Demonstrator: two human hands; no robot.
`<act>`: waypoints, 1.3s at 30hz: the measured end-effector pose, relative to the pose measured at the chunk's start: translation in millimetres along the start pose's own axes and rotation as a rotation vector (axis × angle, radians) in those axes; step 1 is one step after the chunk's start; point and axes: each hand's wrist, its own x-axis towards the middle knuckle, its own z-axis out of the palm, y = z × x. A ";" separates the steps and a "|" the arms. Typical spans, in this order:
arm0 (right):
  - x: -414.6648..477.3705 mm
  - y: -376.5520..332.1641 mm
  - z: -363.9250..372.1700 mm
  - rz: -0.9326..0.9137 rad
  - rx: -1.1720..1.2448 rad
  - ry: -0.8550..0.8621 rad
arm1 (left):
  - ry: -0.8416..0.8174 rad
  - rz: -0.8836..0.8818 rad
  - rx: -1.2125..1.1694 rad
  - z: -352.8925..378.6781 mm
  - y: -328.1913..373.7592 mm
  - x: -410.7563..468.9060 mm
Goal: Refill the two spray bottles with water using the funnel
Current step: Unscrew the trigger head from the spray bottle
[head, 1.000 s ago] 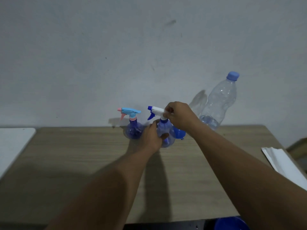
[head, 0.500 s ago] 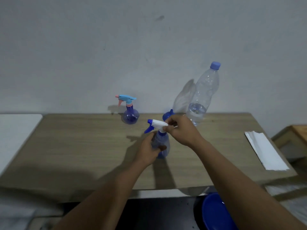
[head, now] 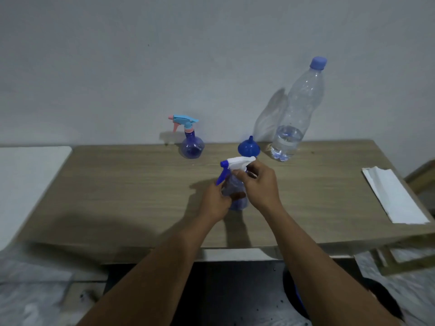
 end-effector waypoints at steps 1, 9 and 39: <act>0.3 1.3 -0.4 -0.020 -0.006 -0.024 | 0.008 0.000 0.015 -1.0 1.1 -1.3; 0.4 8.6 -5.6 -0.026 0.025 -0.047 | -0.005 0.038 -0.040 0.0 -3.0 -1.4; 1.8 22.5 -13.0 -0.155 -0.115 -0.151 | -0.018 0.058 -0.110 -1.3 6.9 -10.7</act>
